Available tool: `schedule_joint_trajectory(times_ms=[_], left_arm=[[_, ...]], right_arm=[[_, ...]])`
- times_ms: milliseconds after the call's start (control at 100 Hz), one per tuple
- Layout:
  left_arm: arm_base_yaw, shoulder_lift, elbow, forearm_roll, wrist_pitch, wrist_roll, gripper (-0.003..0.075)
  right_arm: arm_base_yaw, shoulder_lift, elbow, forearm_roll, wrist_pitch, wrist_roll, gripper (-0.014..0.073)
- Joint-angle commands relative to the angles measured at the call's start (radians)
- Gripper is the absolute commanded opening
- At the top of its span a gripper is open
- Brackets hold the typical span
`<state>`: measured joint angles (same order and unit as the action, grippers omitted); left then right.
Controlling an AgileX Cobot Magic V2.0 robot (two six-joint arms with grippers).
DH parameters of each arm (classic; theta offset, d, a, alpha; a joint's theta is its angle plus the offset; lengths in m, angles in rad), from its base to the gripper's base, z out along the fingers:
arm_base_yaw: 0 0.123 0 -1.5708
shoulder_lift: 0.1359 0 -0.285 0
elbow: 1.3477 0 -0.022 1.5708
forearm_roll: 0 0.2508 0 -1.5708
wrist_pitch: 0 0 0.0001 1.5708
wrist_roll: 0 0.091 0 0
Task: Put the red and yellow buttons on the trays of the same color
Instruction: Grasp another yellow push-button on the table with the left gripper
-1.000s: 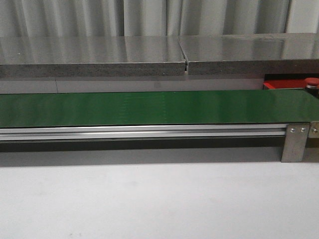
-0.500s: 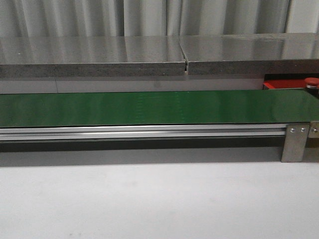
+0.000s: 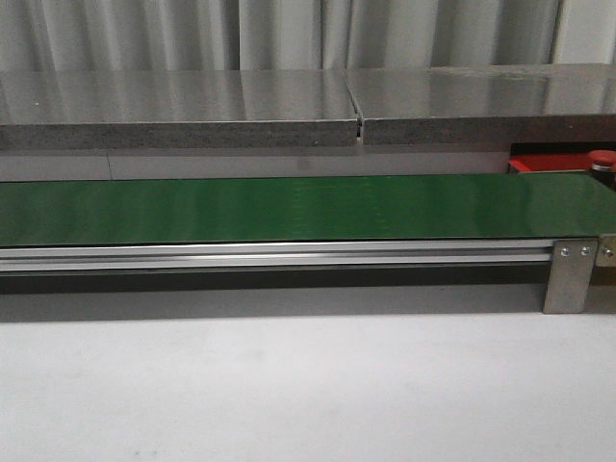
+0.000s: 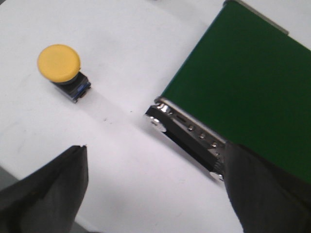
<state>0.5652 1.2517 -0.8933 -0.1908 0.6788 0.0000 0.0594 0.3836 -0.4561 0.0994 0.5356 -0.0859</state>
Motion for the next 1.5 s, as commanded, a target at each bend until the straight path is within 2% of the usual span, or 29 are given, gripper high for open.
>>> schedule_joint_trajectory(times_ms=[0,160,310,430,910,1030,1260,1360,1490], left_arm=[[0.042,0.019,-0.067,-0.016,0.03,-0.023,0.0596],[0.134,0.144,-0.165,-0.014,0.135,-0.031,0.0577],[0.173,0.283,-0.279,0.001,0.271,-0.033,0.0577],[0.175,0.377,-0.349,0.061,0.282,-0.07,0.0576],[0.175,0.668,-0.618,0.045,0.314,-0.076,0.0569],[0.175,0.7,-0.666,0.045,0.345,-0.076,0.0504],[0.175,0.705,-0.674,0.044,0.346,-0.076,0.0283],[0.175,0.705,-0.674,0.044,0.346,-0.075,0.0225],[0.173,0.689,-0.674,0.041,0.34,-0.064,0.0189]], right_arm=[[0.0,0.004,-0.026,-0.005,-0.07,-0.009,-0.0122],[0.0,0.004,-0.026,-0.005,-0.07,-0.009,-0.0122],[0.0,0.004,-0.026,-0.005,-0.07,-0.009,-0.0122],[0.0,0.004,-0.026,-0.005,-0.07,-0.009,-0.0122],[0.0,0.004,-0.026,-0.005,-0.07,-0.009,-0.0122],[0.0,0.004,-0.026,-0.005,-0.07,-0.009,-0.0122],[0.0,0.004,-0.026,-0.005,-0.07,-0.009,-0.0122],[0.0,0.004,-0.026,-0.005,-0.07,-0.009,-0.0122],[0.0,0.004,-0.026,-0.005,-0.07,-0.009,-0.0122]])
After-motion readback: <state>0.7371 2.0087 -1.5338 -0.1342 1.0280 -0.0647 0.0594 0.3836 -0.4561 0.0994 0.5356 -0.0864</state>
